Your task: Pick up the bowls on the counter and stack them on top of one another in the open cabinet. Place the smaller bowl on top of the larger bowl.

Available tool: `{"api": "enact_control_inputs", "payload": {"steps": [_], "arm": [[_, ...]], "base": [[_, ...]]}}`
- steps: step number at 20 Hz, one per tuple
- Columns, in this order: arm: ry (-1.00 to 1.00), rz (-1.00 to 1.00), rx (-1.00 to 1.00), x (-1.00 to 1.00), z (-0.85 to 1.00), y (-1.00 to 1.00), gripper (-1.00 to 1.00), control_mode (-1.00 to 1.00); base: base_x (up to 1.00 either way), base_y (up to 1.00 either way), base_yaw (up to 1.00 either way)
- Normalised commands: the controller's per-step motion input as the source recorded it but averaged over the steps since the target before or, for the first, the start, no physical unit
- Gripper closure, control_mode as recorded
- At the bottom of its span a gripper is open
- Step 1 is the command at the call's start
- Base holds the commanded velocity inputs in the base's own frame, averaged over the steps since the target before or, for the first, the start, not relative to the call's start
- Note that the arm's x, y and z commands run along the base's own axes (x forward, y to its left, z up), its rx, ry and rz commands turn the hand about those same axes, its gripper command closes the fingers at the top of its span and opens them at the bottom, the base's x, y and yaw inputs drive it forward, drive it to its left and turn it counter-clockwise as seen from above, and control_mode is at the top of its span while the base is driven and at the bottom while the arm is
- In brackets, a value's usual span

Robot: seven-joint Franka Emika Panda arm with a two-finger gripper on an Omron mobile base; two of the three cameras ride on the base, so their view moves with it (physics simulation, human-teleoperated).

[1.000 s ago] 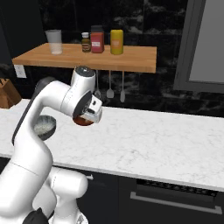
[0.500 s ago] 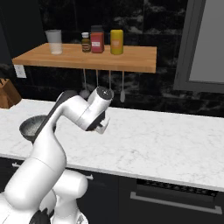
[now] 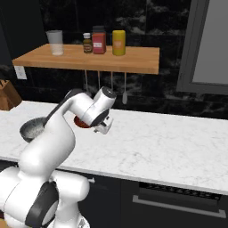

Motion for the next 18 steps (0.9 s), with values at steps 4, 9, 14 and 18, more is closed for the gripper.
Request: {"api": "enact_control_inputs", "payload": {"steps": [4, 9, 14, 18], "arm": [[0.12, 0.0, 0.0, 0.47, -0.17, 0.0, -1.0, -1.0], [0.01, 0.0, -0.02, 0.33, -0.24, 0.14, -1.0, -1.0], [0.0, 0.0, -0.01, 0.28, -0.25, 0.35, -1.0, -1.0], [0.0, 0.0, 0.0, 0.33, -0.16, 0.29, -1.0, -1.0]], "base": [[0.0, 0.0, 0.0], [0.0, 0.0, 0.0], [0.0, 0.0, 0.0], [0.0, 0.0, 0.0]]}}
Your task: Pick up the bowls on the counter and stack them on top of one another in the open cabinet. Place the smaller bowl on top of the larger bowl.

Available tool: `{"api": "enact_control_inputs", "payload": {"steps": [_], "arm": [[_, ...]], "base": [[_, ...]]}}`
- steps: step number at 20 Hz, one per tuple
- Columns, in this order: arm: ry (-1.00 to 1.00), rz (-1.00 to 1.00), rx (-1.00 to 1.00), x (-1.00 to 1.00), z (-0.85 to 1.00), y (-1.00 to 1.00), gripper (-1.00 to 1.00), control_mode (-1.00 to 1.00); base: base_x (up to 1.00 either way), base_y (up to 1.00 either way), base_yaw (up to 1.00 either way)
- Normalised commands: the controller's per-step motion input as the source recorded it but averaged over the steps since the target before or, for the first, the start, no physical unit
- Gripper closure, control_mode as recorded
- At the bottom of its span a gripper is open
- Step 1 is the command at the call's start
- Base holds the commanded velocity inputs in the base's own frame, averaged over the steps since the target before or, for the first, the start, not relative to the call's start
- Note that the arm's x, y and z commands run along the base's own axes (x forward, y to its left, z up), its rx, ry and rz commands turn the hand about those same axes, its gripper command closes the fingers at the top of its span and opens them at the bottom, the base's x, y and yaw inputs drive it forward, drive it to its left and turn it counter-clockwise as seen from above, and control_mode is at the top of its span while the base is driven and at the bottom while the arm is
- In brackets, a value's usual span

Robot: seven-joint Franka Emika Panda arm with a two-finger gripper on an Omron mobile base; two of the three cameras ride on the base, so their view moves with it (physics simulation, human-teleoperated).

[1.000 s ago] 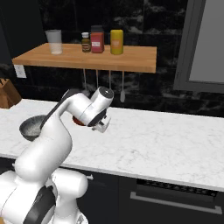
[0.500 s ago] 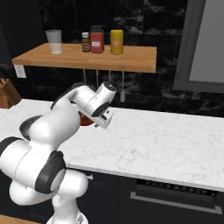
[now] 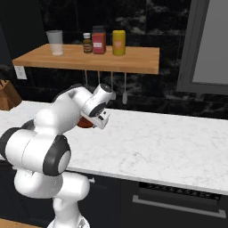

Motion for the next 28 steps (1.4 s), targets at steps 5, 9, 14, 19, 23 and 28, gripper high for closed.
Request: {"api": "enact_control_inputs", "payload": {"steps": [5, 9, 14, 19, 23, 28], "arm": [[0.0, 0.0, 0.0, 0.33, -0.21, 0.23, -1.0, -1.0], [0.0, 0.0, 0.0, 0.27, -0.16, 0.0, -1.0, -1.0], [0.0, 0.0, 0.0, 0.4, -0.32, -0.09, -1.0, -1.0], [0.0, 0.0, 0.0, 0.54, -0.28, 0.0, -1.0, -1.0], [0.01, 0.0, 0.0, 0.56, -0.26, 0.0, -1.0, -1.0], [0.01, 0.0, 0.0, 0.47, -0.29, 0.0, -1.0, -1.0]], "base": [[0.0, 0.0, 0.0], [0.0, 0.0, 0.0], [0.0, 0.0, 0.0], [0.0, 0.0, 0.0], [0.0, 0.0, 0.0], [0.0, 0.0, 0.0]]}}
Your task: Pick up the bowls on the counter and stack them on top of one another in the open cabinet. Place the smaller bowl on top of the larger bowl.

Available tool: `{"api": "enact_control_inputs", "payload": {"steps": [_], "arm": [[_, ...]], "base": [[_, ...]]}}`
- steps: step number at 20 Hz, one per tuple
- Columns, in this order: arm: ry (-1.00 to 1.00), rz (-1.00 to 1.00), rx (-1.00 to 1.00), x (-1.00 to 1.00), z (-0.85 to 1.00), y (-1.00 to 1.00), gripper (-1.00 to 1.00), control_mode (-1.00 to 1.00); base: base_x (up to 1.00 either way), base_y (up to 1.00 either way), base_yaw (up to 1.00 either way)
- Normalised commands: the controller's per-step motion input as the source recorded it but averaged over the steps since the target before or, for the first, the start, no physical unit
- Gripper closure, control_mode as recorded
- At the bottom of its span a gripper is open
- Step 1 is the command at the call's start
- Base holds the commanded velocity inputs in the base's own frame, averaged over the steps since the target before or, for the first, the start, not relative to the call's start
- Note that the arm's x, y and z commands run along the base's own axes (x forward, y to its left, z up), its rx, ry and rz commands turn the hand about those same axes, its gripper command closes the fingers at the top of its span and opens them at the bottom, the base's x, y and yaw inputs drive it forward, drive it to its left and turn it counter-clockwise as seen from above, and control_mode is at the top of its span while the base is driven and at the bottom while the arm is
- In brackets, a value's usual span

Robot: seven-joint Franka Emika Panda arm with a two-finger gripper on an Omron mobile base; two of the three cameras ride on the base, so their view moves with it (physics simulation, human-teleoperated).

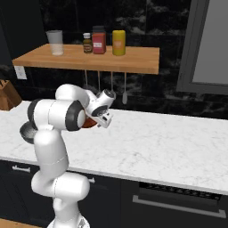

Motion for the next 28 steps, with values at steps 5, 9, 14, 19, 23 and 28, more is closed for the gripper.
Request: {"api": "enact_control_inputs", "payload": {"steps": [5, 9, 14, 19, 23, 28], "arm": [[0.0, 0.0, 0.0, 0.4, -0.34, 0.0, -1.0, -1.0], [0.0, 0.0, 0.0, 0.21, -0.29, 0.03, -1.0, -1.0], [0.0, 0.0, -0.03, 0.17, -0.19, 0.24, 1.0, -1.0], [0.0, 0.0, -0.01, 0.09, -0.09, 0.16, 1.0, -1.0], [0.0, 0.0, 0.0, 0.0, -0.02, 0.0, 1.0, -1.0], [-0.07, 0.0, 0.02, -0.33, 0.18, -0.13, 1.0, -1.0]], "base": [[0.0, 0.0, 0.0], [0.0, 0.0, 0.0], [0.0, 0.0, 0.0], [0.0, 0.0, 0.0], [0.0, 0.0, 0.0], [0.0, 0.0, 0.0]]}}
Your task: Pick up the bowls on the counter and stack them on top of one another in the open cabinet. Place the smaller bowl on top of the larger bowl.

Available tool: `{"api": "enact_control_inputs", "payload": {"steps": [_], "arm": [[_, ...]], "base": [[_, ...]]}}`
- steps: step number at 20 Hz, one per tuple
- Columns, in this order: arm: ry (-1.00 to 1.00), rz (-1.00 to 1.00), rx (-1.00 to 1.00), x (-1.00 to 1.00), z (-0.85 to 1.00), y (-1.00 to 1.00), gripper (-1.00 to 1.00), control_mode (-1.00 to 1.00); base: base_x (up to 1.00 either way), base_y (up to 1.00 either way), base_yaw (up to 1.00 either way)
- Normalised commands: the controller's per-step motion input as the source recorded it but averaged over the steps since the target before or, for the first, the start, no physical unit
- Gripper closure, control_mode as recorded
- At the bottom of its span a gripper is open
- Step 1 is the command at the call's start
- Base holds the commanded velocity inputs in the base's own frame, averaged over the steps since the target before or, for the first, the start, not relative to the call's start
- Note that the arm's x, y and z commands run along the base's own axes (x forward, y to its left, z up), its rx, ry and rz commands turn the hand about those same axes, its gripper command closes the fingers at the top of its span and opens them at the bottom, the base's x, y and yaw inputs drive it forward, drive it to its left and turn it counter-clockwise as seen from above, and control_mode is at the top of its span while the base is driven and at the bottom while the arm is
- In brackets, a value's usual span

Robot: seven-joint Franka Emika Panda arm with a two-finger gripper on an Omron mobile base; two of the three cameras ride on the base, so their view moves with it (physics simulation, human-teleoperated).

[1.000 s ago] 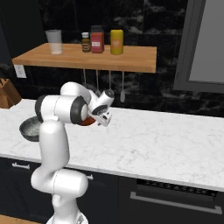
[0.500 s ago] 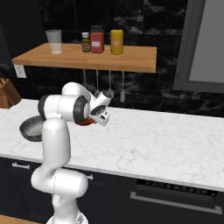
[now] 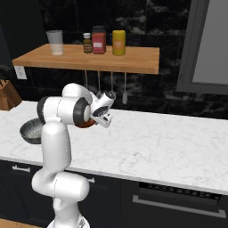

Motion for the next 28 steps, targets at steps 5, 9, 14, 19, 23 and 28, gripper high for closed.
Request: {"api": "enact_control_inputs", "payload": {"steps": [5, 9, 14, 19, 23, 28], "arm": [[-0.24, 0.0, 0.07, -0.71, 0.44, -0.23, 1.0, -1.0], [-0.18, 0.0, 0.08, -0.89, 0.46, -0.1, 1.0, -1.0], [-0.02, 0.0, 0.1, -0.92, 0.56, -0.05, 1.0, -1.0], [0.0, 0.0, 0.17, -0.69, 0.8, 0.0, 1.0, -1.0], [0.0, 0.0, 0.14, -0.47, 0.69, 0.03, 1.0, -1.0], [0.0, 0.0, -0.06, -0.42, 0.22, 0.46, 1.0, -1.0]], "base": [[0.0, 0.0, 0.0], [0.0, 0.0, 0.0], [0.0, 0.0, 0.0], [0.0, 0.0, 0.0], [0.0, 0.0, 0.0], [0.0, 0.0, 0.0]]}}
